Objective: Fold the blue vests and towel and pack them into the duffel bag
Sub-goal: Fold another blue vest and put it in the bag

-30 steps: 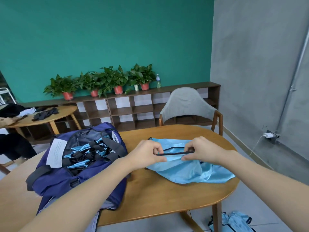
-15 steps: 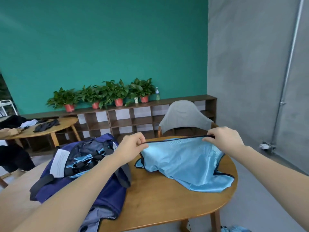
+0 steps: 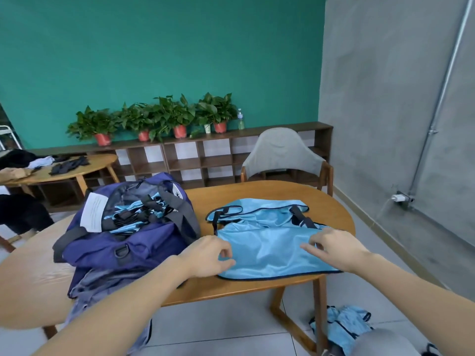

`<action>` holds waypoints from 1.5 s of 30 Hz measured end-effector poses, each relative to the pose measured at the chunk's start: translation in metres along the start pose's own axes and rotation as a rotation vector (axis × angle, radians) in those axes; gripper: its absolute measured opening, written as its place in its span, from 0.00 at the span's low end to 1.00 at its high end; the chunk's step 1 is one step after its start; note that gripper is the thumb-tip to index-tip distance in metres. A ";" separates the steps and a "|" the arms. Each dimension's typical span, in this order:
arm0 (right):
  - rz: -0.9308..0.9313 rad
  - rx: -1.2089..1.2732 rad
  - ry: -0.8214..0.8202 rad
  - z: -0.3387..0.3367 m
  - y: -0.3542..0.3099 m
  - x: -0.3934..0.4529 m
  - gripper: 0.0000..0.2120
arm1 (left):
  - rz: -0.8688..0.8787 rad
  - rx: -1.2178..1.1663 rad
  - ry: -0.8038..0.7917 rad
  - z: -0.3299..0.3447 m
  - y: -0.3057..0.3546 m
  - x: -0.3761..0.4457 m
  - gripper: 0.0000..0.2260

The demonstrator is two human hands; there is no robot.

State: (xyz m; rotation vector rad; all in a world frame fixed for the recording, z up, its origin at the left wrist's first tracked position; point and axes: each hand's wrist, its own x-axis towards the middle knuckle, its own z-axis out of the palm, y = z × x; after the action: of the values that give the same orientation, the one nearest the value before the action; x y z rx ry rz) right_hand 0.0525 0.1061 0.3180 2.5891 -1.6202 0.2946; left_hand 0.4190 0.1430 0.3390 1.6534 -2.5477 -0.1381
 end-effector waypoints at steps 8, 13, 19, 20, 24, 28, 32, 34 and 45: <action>0.074 0.103 -0.060 0.057 -0.012 0.045 0.44 | -0.097 -0.098 -0.021 0.048 0.023 0.079 0.27; 0.158 0.084 -0.242 0.089 0.002 0.069 0.43 | -0.210 -0.021 -0.186 0.087 0.009 0.111 0.37; 0.125 0.065 -0.227 0.091 0.022 0.108 0.42 | -0.240 -0.005 -0.165 0.083 -0.004 0.142 0.37; 0.109 0.047 -0.178 0.091 0.023 0.111 0.42 | -0.242 0.017 -0.140 0.081 -0.003 0.143 0.37; 0.051 0.058 0.263 0.088 0.025 0.139 0.28 | -0.160 0.130 0.246 0.060 -0.011 0.161 0.26; 0.056 0.060 0.353 0.078 0.025 0.200 0.11 | -0.137 -0.029 0.405 0.034 -0.042 0.208 0.13; 0.063 0.016 0.156 0.076 0.028 0.243 0.16 | -0.163 -0.116 0.313 0.029 -0.057 0.247 0.13; 0.048 -0.057 0.107 0.081 0.030 0.255 0.16 | -0.133 -0.137 0.278 0.035 -0.056 0.262 0.14; 0.096 0.197 0.206 0.053 0.051 0.258 0.09 | -0.121 0.010 0.336 0.033 -0.046 0.293 0.10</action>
State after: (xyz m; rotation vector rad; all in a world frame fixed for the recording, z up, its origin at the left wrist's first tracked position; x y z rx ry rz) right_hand 0.1228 -0.1526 0.3154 2.5163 -1.7208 0.7366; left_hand 0.3372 -0.1426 0.3109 1.6705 -2.2068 0.1326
